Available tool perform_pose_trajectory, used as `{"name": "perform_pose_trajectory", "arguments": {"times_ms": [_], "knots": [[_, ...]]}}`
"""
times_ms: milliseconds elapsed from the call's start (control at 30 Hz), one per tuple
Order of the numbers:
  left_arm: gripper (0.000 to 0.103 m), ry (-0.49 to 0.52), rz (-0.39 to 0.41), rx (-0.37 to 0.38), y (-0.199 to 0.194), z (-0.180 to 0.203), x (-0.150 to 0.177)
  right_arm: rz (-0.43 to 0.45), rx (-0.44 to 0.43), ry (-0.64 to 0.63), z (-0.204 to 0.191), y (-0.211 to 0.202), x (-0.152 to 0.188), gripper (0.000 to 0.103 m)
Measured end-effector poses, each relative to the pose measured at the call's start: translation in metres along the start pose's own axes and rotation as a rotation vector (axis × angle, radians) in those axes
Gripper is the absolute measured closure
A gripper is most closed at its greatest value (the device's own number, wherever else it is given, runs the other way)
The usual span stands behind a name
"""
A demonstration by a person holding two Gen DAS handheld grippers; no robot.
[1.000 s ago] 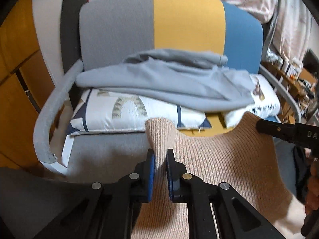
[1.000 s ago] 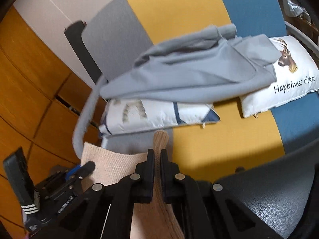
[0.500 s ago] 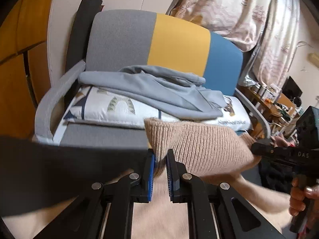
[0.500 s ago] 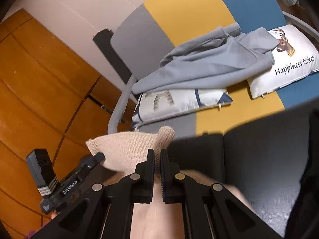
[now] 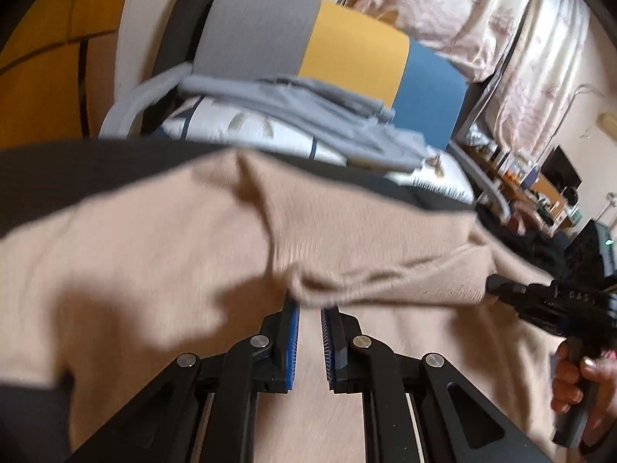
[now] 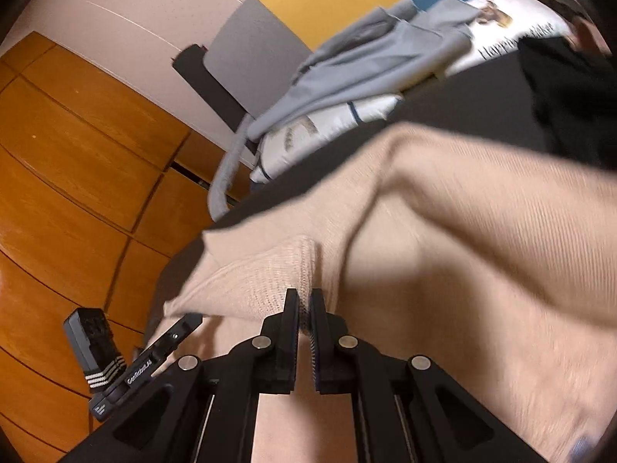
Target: Fold clothes
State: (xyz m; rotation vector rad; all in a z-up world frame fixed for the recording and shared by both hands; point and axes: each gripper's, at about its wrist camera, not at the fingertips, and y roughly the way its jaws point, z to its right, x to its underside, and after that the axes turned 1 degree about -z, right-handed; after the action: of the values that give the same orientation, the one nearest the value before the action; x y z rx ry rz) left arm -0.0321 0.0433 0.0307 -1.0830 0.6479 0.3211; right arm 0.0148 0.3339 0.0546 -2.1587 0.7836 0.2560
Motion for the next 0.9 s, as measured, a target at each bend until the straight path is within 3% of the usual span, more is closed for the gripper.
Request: {"name": "perform_pose_trajectory", "arguments": {"times_ms": [133, 200, 233, 367, 500, 567, 733, 800, 900], "knots": [[0.090, -0.105, -0.004, 0.043, -0.012, -0.018, 0.019, -0.021, 0.084, -0.042, 0.000, -0.001, 0.021, 0.085], [0.084, -0.157, -0.006, 0.064, -0.018, -0.027, 0.029, 0.005, 0.106, -0.017, 0.001, -0.013, 0.029, 0.083], [0.079, -0.183, -0.007, 0.074, -0.022, -0.031, 0.034, 0.021, 0.112, 0.004, 0.004, -0.020, 0.032, 0.083], [0.073, -0.264, 0.024, 0.061, -0.034, -0.047, 0.037, 0.106, 0.074, 0.095, 0.019, -0.041, 0.030, 0.080], [0.061, -0.232, 0.048, 0.044, -0.028, -0.036, 0.022, 0.142, -0.020, 0.189, 0.029, -0.033, -0.011, 0.077], [0.054, -0.211, 0.059, 0.042, -0.018, -0.026, 0.016, 0.095, -0.027, 0.264, 0.040, -0.015, -0.037, 0.076], [0.053, -0.222, 0.047, 0.046, 0.002, -0.016, 0.020, -0.030, -0.031, 0.400, 0.061, 0.036, -0.089, 0.073], [0.044, -0.234, 0.054, 0.066, 0.001, -0.015, 0.022, -0.002, -0.011, 0.347, 0.059, 0.044, -0.105, 0.087], [0.038, -0.238, 0.059, 0.090, 0.001, -0.012, 0.024, 0.040, 0.036, 0.268, 0.051, 0.053, -0.128, 0.094]]}}
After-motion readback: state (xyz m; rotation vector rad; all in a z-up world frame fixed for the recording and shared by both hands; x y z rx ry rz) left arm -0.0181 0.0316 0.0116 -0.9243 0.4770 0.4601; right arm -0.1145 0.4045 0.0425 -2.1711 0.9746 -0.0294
